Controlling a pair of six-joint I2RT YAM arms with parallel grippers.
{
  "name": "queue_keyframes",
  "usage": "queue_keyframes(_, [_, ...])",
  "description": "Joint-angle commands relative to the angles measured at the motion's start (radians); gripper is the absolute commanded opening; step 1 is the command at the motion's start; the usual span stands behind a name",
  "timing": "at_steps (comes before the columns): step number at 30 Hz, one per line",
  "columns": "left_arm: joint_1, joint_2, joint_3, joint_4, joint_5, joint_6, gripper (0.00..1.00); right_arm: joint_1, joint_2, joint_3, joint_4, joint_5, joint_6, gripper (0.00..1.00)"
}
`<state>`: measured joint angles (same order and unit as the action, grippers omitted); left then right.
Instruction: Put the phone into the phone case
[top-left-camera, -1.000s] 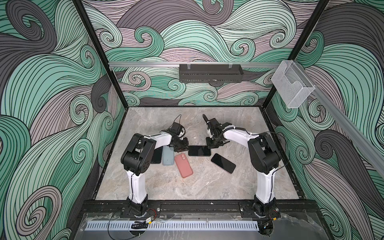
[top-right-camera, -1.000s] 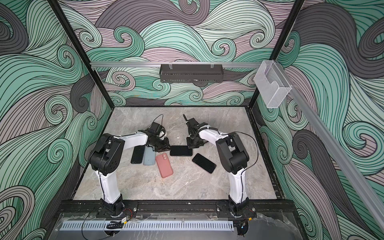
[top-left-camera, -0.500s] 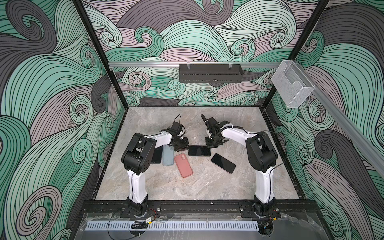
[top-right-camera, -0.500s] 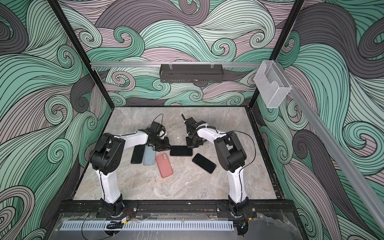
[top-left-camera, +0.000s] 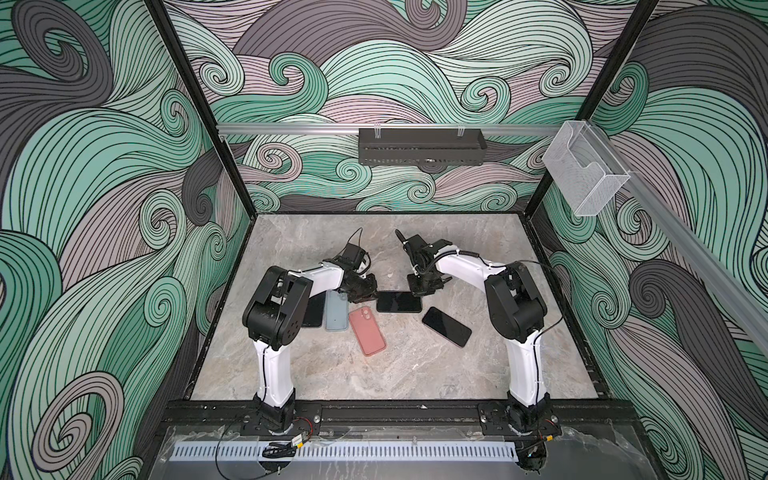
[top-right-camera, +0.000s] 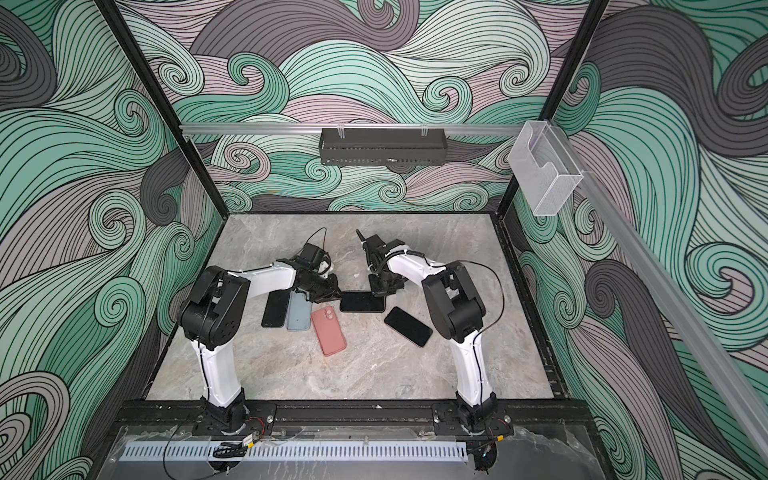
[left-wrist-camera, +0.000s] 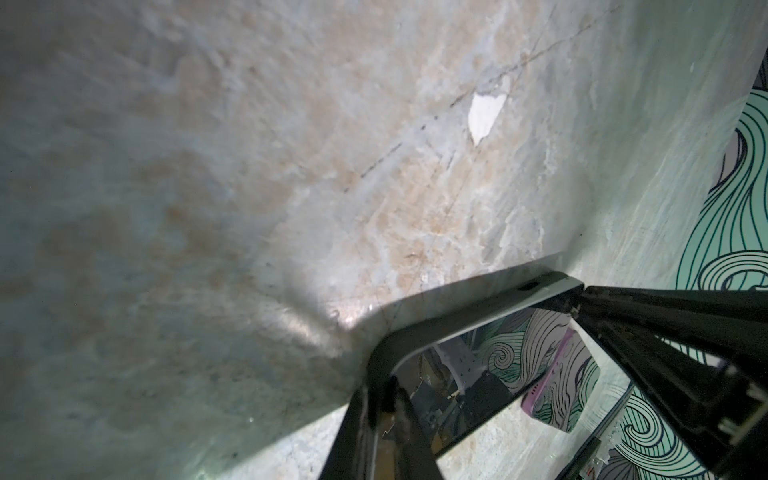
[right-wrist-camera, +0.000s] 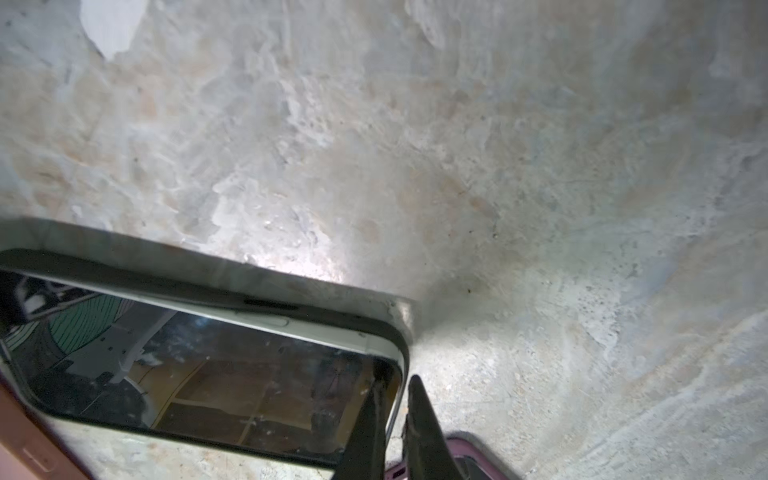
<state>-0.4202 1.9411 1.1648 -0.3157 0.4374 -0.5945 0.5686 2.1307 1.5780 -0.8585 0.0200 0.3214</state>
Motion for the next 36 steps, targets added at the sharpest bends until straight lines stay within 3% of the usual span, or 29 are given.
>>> queue_keyframes(1, [-0.002, 0.015, -0.037, -0.049, -0.055, 0.018, 0.14, 0.006, 0.205, -0.095, -0.001, 0.079, 0.022, 0.15])
queue_keyframes(24, [-0.003, 0.003, -0.051, -0.039, -0.062, 0.022, 0.14, 0.010, 0.271, -0.089, 0.016, 0.078, 0.040, 0.12])
queue_keyframes(36, [-0.026, 0.030, -0.041, -0.043, -0.122, 0.089, 0.14, 0.015, 0.223, -0.202, 0.070, 0.042, 0.071, 0.13])
